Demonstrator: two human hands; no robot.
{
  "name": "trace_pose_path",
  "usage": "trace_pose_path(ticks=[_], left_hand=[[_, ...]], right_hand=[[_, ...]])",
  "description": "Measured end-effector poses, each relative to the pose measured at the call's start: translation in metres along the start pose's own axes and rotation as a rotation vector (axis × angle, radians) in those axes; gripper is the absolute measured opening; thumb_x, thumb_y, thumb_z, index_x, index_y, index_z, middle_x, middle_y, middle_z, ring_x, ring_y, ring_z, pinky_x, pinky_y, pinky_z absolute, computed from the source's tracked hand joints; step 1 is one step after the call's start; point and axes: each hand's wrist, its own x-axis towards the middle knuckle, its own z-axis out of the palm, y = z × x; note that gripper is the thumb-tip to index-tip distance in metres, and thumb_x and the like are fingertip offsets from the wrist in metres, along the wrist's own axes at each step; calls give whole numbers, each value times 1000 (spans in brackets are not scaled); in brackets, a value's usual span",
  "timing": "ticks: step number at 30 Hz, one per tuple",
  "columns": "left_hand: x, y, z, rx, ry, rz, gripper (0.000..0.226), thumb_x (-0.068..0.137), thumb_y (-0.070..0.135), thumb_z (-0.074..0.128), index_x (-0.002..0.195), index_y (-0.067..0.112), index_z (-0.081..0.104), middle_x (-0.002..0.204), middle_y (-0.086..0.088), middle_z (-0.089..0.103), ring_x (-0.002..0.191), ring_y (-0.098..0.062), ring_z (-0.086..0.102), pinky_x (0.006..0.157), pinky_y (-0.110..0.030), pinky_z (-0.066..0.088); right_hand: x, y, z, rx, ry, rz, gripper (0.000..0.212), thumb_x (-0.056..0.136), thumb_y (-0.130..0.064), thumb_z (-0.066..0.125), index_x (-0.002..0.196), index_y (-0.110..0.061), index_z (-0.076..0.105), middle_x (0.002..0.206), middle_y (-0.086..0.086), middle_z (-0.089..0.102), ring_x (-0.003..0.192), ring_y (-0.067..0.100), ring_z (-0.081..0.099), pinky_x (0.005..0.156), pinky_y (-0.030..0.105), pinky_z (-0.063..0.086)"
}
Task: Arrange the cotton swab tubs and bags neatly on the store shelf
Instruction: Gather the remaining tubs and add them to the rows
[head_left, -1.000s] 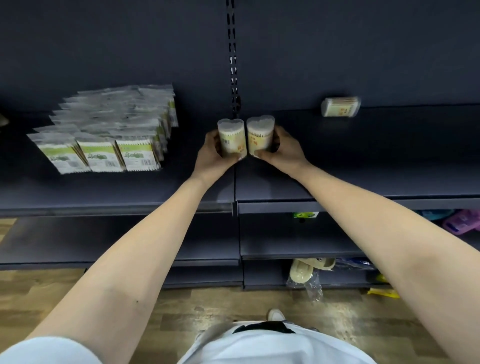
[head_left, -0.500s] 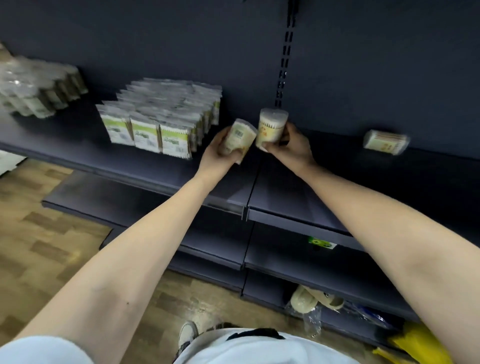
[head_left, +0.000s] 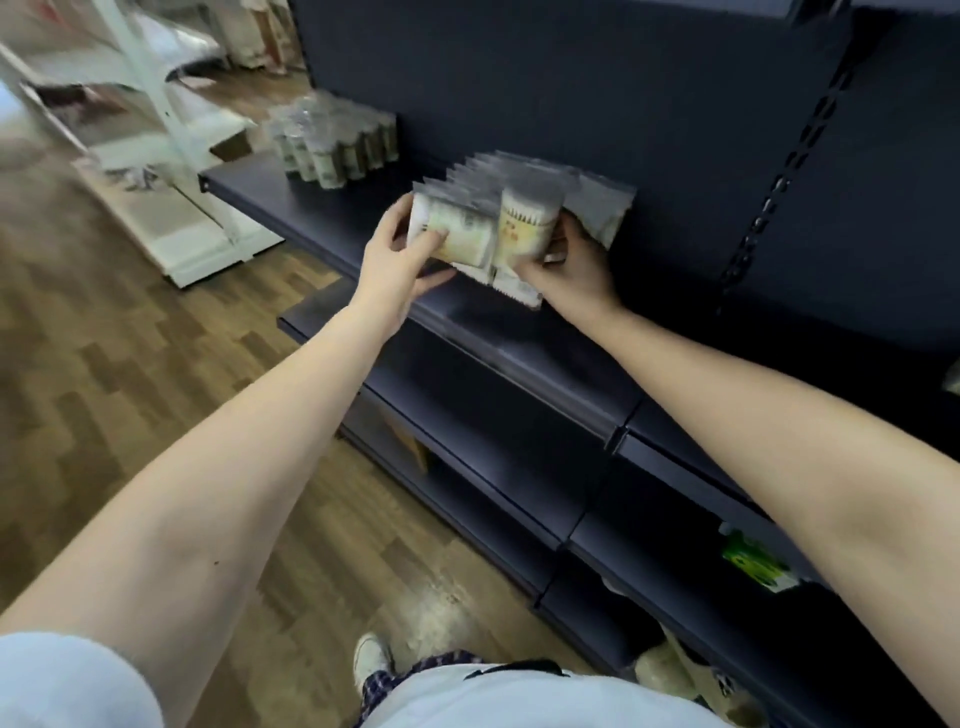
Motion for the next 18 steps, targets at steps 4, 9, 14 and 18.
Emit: trace_pose_path(ticks=[4, 9, 14, 18], left_hand=[[14, 13, -26, -173, 67, 9, 61, 89, 13, 62, 141, 16, 30, 123, -11, 57, 108, -27, 62, 87, -44, 55], [37, 21, -82, -193, 154, -16, 64, 81, 20, 67, 134, 5, 34, 125, -16, 54, 106, -25, 61, 77, -40, 56], [71, 28, -163, -36, 109, -10, 46, 82, 13, 68, 119, 12, 41, 119, -10, 59, 115, -32, 58, 84, -48, 55], [88, 37, -222, 57, 40, -27, 39, 81, 17, 71, 116, 13, 54, 119, -13, 64, 110, -31, 62, 92, -53, 50]], right_hand=[[10, -20, 33, -29, -70, -26, 51, 77, -26, 72, 121, -14, 50, 110, -3, 63, 95, 9, 59, 79, 19, 44], [30, -45, 91, 3, -73, -1, 47, 78, -23, 71, 120, -15, 52, 106, -8, 60, 92, 4, 55, 72, 11, 39], [69, -77, 160, 74, -3, 20, 52, 77, -23, 71, 124, -16, 50, 118, -2, 61, 105, 11, 58, 81, 17, 43], [90, -102, 241, 124, -73, 15, 60, 77, -23, 72, 131, -16, 46, 126, 0, 58, 111, 9, 53, 91, 22, 41]])
